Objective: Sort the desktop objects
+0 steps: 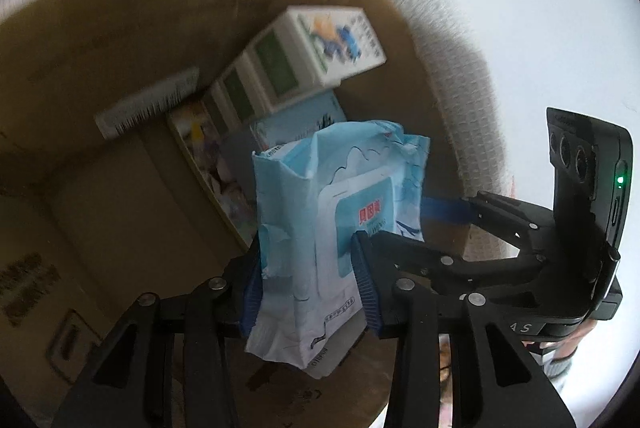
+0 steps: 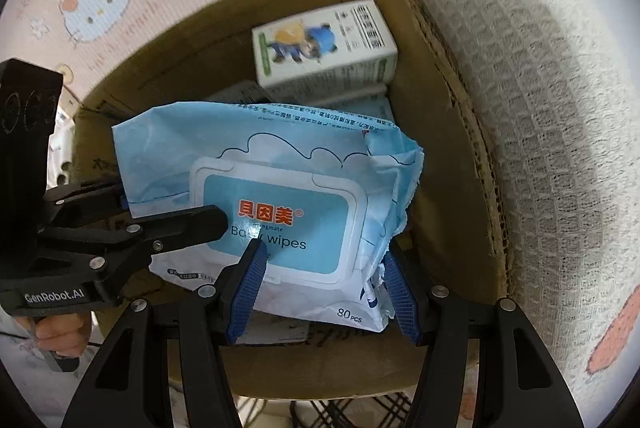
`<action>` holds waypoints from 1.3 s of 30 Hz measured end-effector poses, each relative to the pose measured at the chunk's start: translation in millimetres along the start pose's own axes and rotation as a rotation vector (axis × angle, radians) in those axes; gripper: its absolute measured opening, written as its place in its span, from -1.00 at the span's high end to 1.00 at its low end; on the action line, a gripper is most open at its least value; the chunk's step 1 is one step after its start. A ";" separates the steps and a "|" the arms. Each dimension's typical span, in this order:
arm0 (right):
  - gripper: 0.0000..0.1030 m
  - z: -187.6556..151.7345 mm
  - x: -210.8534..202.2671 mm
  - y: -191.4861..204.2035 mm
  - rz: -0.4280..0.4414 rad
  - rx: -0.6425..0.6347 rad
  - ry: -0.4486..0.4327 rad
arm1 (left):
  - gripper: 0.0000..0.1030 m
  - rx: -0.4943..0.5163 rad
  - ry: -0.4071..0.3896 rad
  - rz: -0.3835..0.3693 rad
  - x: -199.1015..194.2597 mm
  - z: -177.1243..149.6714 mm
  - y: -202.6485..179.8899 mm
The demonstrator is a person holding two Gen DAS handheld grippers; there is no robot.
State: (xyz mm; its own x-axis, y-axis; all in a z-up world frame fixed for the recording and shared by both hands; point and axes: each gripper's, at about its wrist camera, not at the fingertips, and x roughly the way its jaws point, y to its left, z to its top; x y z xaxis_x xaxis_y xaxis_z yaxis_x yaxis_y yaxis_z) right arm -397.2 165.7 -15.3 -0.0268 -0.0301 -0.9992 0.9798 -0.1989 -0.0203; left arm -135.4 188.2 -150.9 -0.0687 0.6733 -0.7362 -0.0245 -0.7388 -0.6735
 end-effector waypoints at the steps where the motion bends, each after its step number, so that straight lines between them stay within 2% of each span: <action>1: -0.10 -0.1 2.0 -1.6 -0.009 0.001 0.005 | 0.24 -0.005 0.012 -0.008 3.5 -0.8 -1.3; 2: -0.10 0.0 3.9 -2.7 -0.016 0.000 0.013 | 0.40 -0.015 0.029 -0.028 7.6 -2.0 -1.3; 3: -0.10 0.1 7.8 -4.0 -0.020 -0.005 0.031 | 0.42 -0.028 0.048 -0.054 11.4 -2.9 -1.4; 4: 0.04 0.3 9.6 -4.8 -0.008 -0.003 0.035 | 0.42 -0.040 0.067 -0.056 14.6 -3.3 -1.5; 6: 0.21 1.2 14.6 -5.2 0.052 0.003 0.064 | 0.42 -0.046 0.083 0.020 21.1 -3.5 -1.0; 9: 0.21 -0.5 19.7 -5.6 -0.015 0.014 0.084 | 0.42 -0.092 0.109 0.011 31.7 -6.4 9.4; 13: 0.21 -0.5 25.2 -3.9 0.011 0.003 0.092 | 0.41 -0.119 0.120 0.034 36.2 -7.3 12.3; 15: 0.21 0.7 27.9 -0.2 -0.054 -0.030 0.086 | 0.36 -0.169 0.144 0.044 40.9 -6.7 16.4; 18: 0.21 3.8 33.9 -1.3 -0.127 -0.047 0.093 | 0.28 -0.240 0.183 0.077 51.8 -8.9 22.8; 20: 0.21 6.1 40.5 -4.4 -0.147 -0.050 0.102 | 0.25 -0.274 0.200 0.137 59.0 -12.6 27.7; 21: 0.21 6.7 43.9 -6.5 -0.152 -0.045 0.111 | 0.25 -0.307 0.204 0.155 61.3 -15.4 32.5; 23: 0.21 6.9 48.2 -9.7 -0.135 -0.031 0.122 | 0.11 -0.368 0.225 0.119 64.4 -20.0 40.7; 25: 0.21 5.8 51.2 -12.0 -0.132 -0.022 0.129 | 0.07 -0.398 0.238 0.105 63.5 -21.6 42.6; 29: 0.20 3.2 54.4 -12.7 -0.148 -0.027 0.146 | 0.06 -0.407 0.188 0.160 47.8 -20.2 33.6; 32: 0.21 3.7 57.4 -14.1 -0.153 -0.022 0.166 | 0.06 -0.472 0.178 0.162 39.6 -23.7 32.8; 34: 0.20 4.9 60.9 -15.4 -0.152 -0.008 0.182 | 0.08 -0.471 0.189 0.174 40.2 -24.8 28.5; 36: 0.20 5.6 64.4 -15.7 -0.150 -0.002 0.196 | 0.34 -0.473 0.183 0.216 41.5 -27.0 23.7; 37: 0.21 5.5 65.5 -15.6 -0.148 0.000 0.202 | 0.59 -0.482 0.167 0.215 42.1 -28.4 22.7; 38: 0.21 5.2 66.3 -15.6 -0.141 0.007 0.206 | 0.73 -0.489 0.160 0.207 44.1 -29.4 22.3; 39: 0.21 4.6 66.7 -15.6 -0.128 0.018 0.206 | 0.73 -0.491 0.168 0.210 47.8 -29.8 22.0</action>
State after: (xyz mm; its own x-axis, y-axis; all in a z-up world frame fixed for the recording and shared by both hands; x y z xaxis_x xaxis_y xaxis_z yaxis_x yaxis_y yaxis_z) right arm -415.1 162.3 -81.5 -0.1082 0.1968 -0.9745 0.9672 -0.2058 -0.1489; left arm -109.6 205.0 -202.9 0.1388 0.5384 -0.8311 0.4430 -0.7844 -0.4342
